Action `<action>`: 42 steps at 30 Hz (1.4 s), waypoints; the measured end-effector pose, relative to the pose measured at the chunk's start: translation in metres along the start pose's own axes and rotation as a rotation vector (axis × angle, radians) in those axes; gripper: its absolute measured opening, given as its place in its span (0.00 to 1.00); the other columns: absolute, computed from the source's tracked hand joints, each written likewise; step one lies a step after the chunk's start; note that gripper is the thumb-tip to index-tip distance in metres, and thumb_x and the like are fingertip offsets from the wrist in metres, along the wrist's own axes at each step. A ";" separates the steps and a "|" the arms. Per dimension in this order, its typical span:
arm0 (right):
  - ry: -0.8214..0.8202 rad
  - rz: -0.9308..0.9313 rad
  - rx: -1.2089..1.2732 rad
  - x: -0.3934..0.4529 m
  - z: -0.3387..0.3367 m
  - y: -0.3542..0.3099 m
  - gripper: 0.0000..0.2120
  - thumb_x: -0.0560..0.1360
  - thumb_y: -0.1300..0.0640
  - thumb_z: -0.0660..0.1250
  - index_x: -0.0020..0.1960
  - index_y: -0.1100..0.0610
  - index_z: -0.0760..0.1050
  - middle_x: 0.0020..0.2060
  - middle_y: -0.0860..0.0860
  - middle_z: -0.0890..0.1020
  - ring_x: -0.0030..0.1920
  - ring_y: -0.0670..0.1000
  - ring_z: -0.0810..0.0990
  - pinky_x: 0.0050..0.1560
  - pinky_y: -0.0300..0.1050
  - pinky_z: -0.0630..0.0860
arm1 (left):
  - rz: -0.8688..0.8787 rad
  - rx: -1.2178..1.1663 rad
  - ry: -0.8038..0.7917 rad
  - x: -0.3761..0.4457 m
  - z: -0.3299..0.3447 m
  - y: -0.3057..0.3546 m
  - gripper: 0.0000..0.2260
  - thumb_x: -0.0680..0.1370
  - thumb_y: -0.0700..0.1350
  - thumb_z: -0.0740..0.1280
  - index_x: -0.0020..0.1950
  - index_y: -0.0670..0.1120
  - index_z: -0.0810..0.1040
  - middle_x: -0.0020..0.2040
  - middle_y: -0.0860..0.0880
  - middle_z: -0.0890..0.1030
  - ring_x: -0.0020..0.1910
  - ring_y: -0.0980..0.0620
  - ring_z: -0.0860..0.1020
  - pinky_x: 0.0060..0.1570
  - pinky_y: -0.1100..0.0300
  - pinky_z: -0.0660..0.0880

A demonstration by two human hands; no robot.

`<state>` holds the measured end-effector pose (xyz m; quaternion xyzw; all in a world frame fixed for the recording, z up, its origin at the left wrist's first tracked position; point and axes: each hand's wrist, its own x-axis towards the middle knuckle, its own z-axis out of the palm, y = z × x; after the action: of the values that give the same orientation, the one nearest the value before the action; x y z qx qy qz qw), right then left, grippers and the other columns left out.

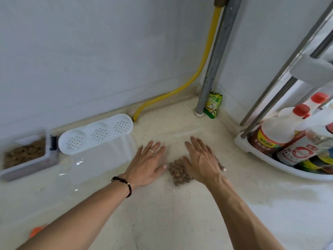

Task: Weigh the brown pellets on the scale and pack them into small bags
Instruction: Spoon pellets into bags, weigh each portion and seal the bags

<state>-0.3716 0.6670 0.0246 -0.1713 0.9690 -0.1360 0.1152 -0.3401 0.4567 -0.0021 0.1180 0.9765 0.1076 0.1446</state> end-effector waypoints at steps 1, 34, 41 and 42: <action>-0.007 -0.031 0.013 0.006 0.001 -0.015 0.28 0.81 0.46 0.55 0.78 0.54 0.54 0.79 0.55 0.50 0.78 0.56 0.48 0.77 0.54 0.49 | -0.027 0.015 0.000 -0.011 -0.005 -0.012 0.37 0.76 0.67 0.42 0.80 0.49 0.47 0.80 0.49 0.45 0.78 0.49 0.40 0.76 0.48 0.42; 0.049 0.061 0.833 0.040 0.048 -0.228 0.14 0.76 0.60 0.64 0.61 0.54 0.71 0.48 0.50 0.79 0.46 0.53 0.80 0.45 0.47 0.78 | -0.476 -0.275 0.492 -0.160 -0.029 -0.140 0.21 0.78 0.36 0.63 0.70 0.47 0.68 0.61 0.45 0.74 0.55 0.46 0.77 0.53 0.54 0.75; 0.022 0.133 1.078 0.004 0.029 -0.298 0.16 0.75 0.65 0.63 0.62 0.56 0.70 0.47 0.58 0.80 0.36 0.51 0.78 0.38 0.44 0.79 | -0.428 -0.363 0.486 -0.243 -0.061 -0.180 0.20 0.78 0.42 0.65 0.69 0.51 0.69 0.42 0.50 0.80 0.39 0.51 0.78 0.40 0.55 0.75; 0.022 0.141 1.097 -0.003 0.030 -0.311 0.16 0.74 0.66 0.64 0.61 0.57 0.71 0.47 0.58 0.81 0.35 0.51 0.78 0.37 0.43 0.79 | -0.437 -0.380 0.486 -0.260 -0.064 -0.190 0.20 0.78 0.43 0.67 0.69 0.50 0.70 0.40 0.52 0.80 0.37 0.54 0.77 0.39 0.55 0.76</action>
<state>-0.2674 0.3806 0.0917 -0.0194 0.7665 -0.6144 0.1861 -0.1557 0.1971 0.0784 -0.1510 0.9471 0.2783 -0.0526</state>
